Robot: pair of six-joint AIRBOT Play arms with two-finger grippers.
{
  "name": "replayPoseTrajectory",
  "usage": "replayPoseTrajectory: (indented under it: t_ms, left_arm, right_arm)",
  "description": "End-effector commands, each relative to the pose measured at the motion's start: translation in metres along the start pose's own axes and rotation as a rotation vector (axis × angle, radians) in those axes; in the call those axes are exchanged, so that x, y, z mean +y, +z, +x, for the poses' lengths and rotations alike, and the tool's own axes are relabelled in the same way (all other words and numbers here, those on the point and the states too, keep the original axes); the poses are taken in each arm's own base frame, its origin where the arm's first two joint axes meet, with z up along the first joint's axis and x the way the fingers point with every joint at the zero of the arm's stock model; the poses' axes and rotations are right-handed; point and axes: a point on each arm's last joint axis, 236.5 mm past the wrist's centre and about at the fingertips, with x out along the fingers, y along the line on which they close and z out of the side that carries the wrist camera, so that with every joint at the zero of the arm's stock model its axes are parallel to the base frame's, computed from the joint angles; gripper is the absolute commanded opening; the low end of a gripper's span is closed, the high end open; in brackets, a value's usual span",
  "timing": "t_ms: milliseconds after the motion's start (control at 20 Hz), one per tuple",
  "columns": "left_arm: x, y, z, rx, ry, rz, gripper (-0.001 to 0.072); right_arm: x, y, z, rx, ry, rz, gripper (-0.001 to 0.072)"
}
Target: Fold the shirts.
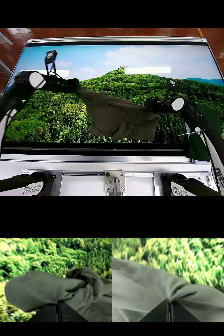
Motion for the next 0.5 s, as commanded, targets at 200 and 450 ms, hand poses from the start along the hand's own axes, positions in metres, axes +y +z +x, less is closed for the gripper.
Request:
replayPoseTrajectory:
  t_ms: [200,450]
  left_arm:
    - [0.002,-0.011,0.04,0.087,-0.068,-0.149,0.0489]
    - [0.044,0.018,-0.049,0.118,-0.034,-0.103,0.049]
  right_arm:
    - [0.003,0.004,0.011,-0.006,0.023,0.01,0.054]
    - [-0.01,0.011,-0.065,0.06,-0.148,-0.375,0.0632]
